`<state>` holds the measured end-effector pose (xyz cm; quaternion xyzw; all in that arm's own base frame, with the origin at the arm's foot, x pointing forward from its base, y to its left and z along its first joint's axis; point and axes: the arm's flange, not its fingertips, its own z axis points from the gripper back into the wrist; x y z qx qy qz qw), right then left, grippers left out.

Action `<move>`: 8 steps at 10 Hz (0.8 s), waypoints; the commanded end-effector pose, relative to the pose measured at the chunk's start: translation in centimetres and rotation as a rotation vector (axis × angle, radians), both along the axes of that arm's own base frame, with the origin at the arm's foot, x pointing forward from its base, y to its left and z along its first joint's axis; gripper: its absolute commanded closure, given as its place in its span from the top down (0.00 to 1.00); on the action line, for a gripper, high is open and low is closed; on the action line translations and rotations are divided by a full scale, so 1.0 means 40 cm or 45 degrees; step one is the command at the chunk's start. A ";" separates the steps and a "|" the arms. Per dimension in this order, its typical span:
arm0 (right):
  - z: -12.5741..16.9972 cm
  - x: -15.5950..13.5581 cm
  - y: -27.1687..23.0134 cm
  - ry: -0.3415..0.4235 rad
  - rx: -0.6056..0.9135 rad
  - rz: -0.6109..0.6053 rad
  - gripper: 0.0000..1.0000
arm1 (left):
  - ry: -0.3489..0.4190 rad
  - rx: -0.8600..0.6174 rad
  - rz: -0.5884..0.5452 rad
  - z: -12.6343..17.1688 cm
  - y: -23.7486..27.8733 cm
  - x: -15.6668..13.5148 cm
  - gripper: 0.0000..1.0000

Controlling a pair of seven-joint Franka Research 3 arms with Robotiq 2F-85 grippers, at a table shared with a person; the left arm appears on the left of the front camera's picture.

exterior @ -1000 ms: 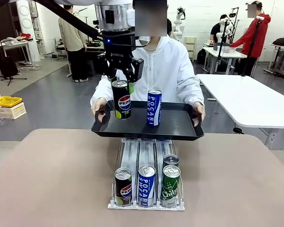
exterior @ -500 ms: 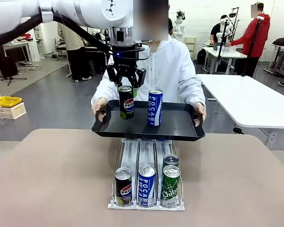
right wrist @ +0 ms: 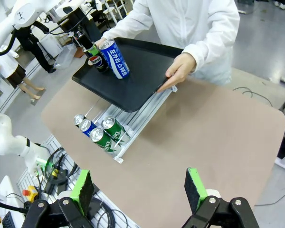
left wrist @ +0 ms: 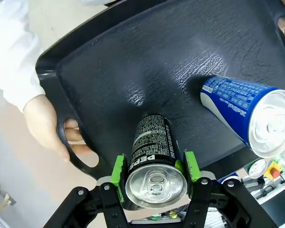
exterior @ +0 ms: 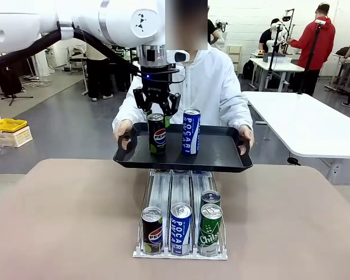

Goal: Retrieve and hand over the desired beverage to the person.
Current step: Place the picked can on the Handle tray extended by the person.

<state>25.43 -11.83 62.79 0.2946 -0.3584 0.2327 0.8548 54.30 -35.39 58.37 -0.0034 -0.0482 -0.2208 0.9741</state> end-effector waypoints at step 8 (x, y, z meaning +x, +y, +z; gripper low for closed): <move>0.003 0.007 0.003 -0.017 0.038 0.030 1.00 | 0.052 -0.007 -0.010 0.001 -0.002 0.011 1.00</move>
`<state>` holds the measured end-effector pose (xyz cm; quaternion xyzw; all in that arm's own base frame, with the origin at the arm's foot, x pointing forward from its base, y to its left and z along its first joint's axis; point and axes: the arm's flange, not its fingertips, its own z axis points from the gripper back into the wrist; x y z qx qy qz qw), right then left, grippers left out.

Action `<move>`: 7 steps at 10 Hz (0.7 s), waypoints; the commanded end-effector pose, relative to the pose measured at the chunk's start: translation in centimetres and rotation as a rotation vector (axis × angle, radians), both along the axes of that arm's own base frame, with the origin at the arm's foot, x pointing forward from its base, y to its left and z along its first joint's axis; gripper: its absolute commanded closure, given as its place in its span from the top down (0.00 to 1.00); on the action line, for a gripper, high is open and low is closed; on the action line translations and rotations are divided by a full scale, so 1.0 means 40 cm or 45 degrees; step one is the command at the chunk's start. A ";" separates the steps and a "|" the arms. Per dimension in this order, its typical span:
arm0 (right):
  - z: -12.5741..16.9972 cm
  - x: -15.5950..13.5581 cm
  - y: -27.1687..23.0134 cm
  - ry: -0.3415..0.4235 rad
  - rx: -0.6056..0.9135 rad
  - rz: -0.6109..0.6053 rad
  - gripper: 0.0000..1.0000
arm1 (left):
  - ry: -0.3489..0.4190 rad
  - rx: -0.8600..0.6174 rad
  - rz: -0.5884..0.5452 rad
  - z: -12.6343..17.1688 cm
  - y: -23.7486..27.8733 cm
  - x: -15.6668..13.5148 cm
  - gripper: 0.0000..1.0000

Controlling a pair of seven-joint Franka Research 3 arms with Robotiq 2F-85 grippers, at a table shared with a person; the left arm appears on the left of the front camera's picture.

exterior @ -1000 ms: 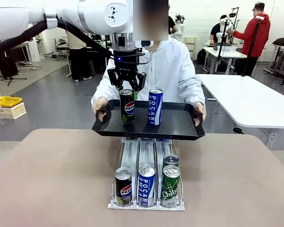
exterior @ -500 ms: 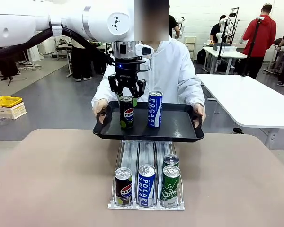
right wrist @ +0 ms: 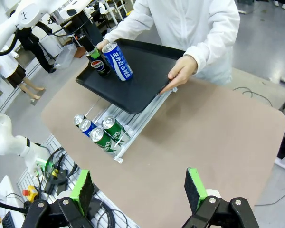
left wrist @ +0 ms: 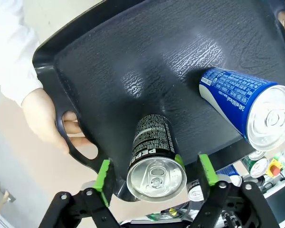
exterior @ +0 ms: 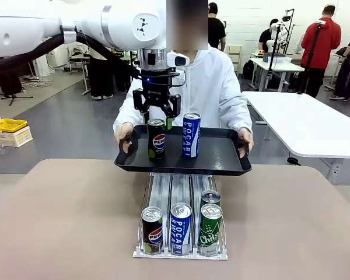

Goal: Retrieve and hand over the desired beverage to the person.
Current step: Place the picked can on the Handle tray extended by the person.

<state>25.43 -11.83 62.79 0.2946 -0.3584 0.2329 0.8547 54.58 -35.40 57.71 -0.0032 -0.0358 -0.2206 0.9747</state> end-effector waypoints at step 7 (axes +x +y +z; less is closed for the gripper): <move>0.003 0.007 0.003 -0.017 0.038 0.030 1.00 | 0.029 -0.055 -0.036 0.065 0.002 -0.049 1.00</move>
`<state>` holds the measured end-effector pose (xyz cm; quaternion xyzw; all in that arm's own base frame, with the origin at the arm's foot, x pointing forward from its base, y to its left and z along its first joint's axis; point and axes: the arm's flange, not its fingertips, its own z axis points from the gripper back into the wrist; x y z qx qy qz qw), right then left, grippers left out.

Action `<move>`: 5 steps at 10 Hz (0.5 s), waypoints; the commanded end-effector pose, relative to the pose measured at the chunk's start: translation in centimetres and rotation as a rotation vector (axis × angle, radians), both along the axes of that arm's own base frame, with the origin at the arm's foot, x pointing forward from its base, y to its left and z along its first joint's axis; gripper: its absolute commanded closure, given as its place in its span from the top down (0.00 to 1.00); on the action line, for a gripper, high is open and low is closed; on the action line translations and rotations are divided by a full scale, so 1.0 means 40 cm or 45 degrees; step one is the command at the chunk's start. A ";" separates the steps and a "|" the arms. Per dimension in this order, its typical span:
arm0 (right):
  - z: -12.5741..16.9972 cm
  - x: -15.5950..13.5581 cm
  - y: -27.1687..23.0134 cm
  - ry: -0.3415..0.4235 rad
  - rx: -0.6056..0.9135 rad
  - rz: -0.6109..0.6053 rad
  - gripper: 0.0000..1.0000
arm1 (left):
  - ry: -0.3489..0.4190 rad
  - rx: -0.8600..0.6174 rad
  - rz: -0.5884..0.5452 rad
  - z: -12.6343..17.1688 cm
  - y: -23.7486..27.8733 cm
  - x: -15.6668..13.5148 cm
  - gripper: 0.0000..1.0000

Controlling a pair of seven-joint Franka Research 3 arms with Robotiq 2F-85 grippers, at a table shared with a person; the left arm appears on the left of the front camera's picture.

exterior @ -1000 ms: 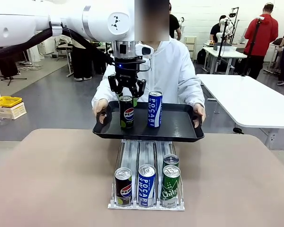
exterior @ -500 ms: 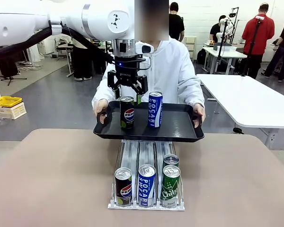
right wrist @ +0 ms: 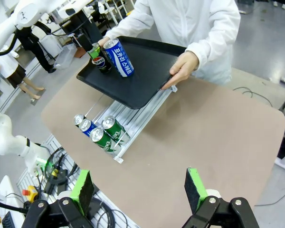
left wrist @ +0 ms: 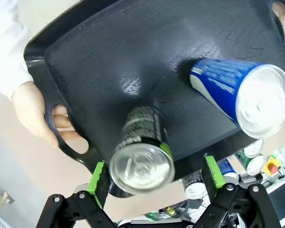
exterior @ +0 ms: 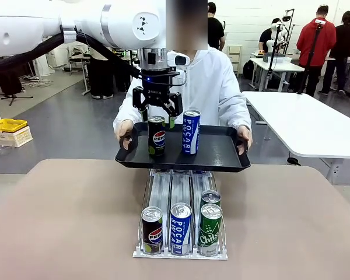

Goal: Retrieve and hand over the desired beverage to the person.
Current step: Place the picked can on the Handle tray extended by the person.

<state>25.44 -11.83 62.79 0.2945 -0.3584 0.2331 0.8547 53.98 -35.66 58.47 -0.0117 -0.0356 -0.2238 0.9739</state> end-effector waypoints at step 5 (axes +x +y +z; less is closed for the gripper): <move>0.003 0.007 0.003 -0.017 0.039 0.030 1.00 | -0.209 0.007 -0.105 0.140 0.128 -0.408 1.00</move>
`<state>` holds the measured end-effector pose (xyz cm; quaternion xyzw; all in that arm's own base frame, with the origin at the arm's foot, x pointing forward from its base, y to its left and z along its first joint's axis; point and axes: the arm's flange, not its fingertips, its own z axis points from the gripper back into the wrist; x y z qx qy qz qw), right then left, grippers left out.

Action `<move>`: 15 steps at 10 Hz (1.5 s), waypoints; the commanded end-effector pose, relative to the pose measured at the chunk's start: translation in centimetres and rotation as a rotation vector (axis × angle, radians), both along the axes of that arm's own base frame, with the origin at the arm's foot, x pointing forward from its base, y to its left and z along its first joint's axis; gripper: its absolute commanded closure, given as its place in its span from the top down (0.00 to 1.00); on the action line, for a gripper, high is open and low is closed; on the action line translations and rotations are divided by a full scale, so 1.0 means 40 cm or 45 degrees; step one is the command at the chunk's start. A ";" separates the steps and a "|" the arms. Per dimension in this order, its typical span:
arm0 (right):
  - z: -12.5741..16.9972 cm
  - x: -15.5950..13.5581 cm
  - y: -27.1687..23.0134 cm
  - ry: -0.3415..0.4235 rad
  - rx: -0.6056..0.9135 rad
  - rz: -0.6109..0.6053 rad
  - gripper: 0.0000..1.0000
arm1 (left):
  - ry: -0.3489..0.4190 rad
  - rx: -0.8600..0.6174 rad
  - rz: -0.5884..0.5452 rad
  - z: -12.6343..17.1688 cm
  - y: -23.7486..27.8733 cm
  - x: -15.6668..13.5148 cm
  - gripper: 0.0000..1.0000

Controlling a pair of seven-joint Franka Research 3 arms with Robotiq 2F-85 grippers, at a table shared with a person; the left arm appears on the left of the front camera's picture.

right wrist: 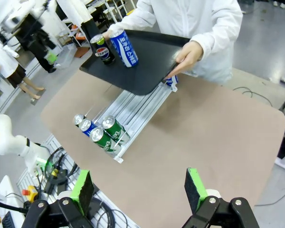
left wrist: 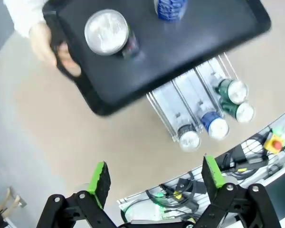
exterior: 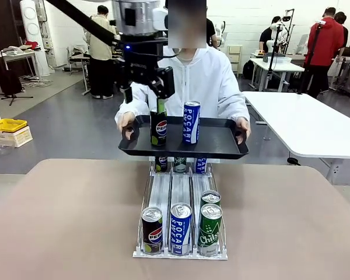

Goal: Retrieve and hand over the desired beverage to the person.
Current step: Place the picked can on the Handle tray extended by the person.

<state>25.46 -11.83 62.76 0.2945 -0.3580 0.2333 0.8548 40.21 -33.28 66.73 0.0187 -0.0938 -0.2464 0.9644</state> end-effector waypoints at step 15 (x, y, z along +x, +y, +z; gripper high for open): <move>0.004 0.006 0.003 -0.018 0.039 0.029 1.00 | 0.030 -0.228 -0.150 -0.113 0.218 -0.135 1.00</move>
